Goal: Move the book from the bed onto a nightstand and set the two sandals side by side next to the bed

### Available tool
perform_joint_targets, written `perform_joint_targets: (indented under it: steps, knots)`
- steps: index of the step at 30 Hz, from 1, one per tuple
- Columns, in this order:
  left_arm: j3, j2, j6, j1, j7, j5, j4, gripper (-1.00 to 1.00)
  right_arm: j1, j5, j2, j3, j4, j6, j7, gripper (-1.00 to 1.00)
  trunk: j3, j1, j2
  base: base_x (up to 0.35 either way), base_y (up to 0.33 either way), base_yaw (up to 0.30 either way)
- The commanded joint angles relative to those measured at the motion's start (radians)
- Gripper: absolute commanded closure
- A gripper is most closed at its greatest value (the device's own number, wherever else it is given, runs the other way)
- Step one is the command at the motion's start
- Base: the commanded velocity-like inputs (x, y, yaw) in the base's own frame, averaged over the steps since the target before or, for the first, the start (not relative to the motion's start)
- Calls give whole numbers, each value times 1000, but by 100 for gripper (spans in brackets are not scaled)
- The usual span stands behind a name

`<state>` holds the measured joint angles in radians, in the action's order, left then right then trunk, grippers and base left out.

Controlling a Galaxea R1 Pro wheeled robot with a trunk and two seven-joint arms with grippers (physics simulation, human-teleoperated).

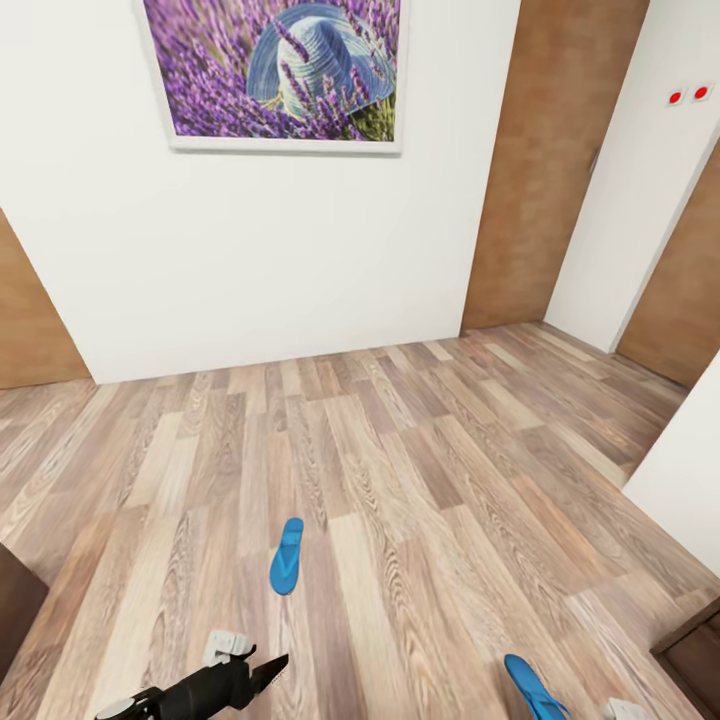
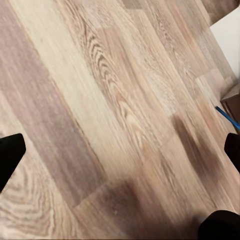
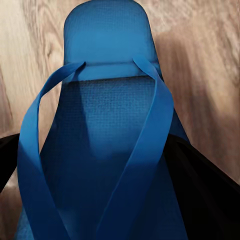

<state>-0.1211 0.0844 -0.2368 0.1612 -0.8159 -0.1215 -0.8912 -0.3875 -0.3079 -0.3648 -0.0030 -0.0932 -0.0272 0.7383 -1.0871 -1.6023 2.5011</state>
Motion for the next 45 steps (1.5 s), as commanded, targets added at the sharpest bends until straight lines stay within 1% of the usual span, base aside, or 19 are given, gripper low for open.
perform_joint_targets:
  steps: [1, 8, 16, 36, 45]
  knots:
    - [-1, 0, -10, 0, -3, -8, 0, -100, -1, -2, 0, 0, 1, -2, 3, 100, -1, 0, 0, 323, 0, -1]
    - [0, -1, -10, 0, -3, -7, 0, -100, -1, -2, 0, 0, 1, -2, 3, 100, -1, 0, 0, 323, 0, 0]
    - [-1, -2, -10, 1, -3, -7, 0, -100, -1, -2, 0, 0, 1, -3, 2, 100, -1, 0, 0, 191, 0, 0]
    - [0, -2, -10, 1, -3, -7, 0, -100, -1, -2, 0, 0, 1, -3, 2, 100, -1, 0, 0, 315, 0, 0]
    - [0, -3, -10, 1, -3, -7, 0, -100, -1, -2, 0, 0, 1, -2, 3, 100, -1, 0, 0, 80, 0, 0]
